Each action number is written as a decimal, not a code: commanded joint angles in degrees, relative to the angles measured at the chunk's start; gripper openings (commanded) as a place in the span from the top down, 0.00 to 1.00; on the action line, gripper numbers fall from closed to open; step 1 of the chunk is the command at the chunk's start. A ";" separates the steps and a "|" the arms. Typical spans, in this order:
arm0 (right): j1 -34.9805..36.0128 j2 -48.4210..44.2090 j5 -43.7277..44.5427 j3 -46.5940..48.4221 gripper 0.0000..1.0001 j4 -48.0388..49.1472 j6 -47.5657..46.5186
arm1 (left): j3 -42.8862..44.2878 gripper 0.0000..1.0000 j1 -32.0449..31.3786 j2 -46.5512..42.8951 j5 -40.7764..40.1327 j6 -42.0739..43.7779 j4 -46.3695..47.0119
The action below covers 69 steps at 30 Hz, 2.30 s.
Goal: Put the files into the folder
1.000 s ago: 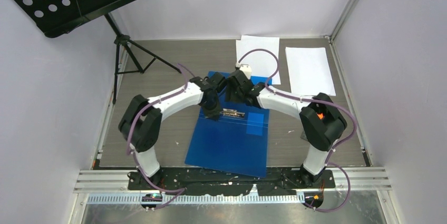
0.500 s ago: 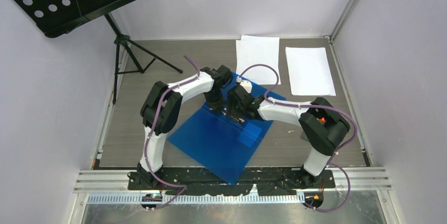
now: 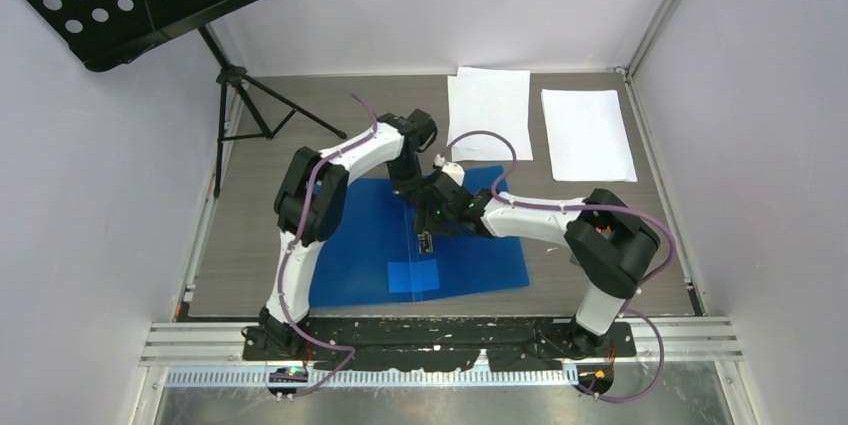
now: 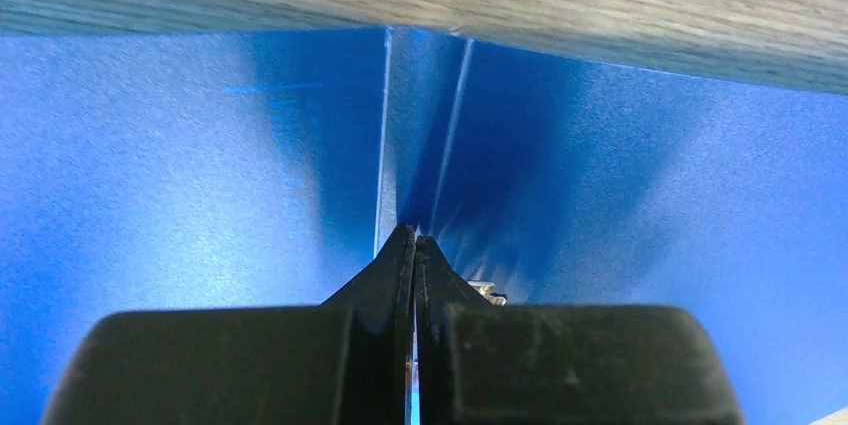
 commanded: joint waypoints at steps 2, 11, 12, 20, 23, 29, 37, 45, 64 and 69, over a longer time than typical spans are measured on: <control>-1.09 2.72 -1.38 5.61 0.38 1.31 -1.74 | 1.17 1.00 2.18 -1.28 -1.99 3.13 -1.96; -10.26 -5.75 2.53 7.00 0.34 -5.29 -3.57 | 3.44 1.00 5.76 -8.60 -3.09 11.07 -2.14; -12.04 -6.61 2.70 6.89 0.31 -5.46 -4.29 | 5.02 1.00 5.76 -8.76 -2.67 11.87 -2.07; -34.87 -1.01 -1.74 13.93 0.15 -1.40 -14.23 | 28.14 0.55 6.18 3.61 8.41 9.79 2.64; -39.77 3.35 -5.08 18.04 0.15 0.97 -14.29 | 35.79 0.42 7.31 11.20 16.13 5.70 8.91; -45.03 16.30 -8.00 30.27 0.14 -0.18 -14.69 | 38.34 0.28 8.39 19.58 22.13 -2.79 29.77; -45.99 26.18 -8.12 37.12 0.14 -4.37 -15.53 | 40.36 0.33 7.31 25.74 13.09 -9.95 31.11; -46.06 28.34 -16.59 34.77 0.14 -4.89 -13.88 | 41.92 0.41 3.13 25.73 1.36 -14.41 21.98; -46.78 28.53 -13.86 38.68 0.14 -13.07 -15.70 | 41.13 0.73 2.61 24.85 1.95 -20.16 17.07; -46.18 28.84 -17.31 38.38 0.13 -11.90 -15.28 | 42.66 0.70 2.43 25.68 3.94 -20.00 16.57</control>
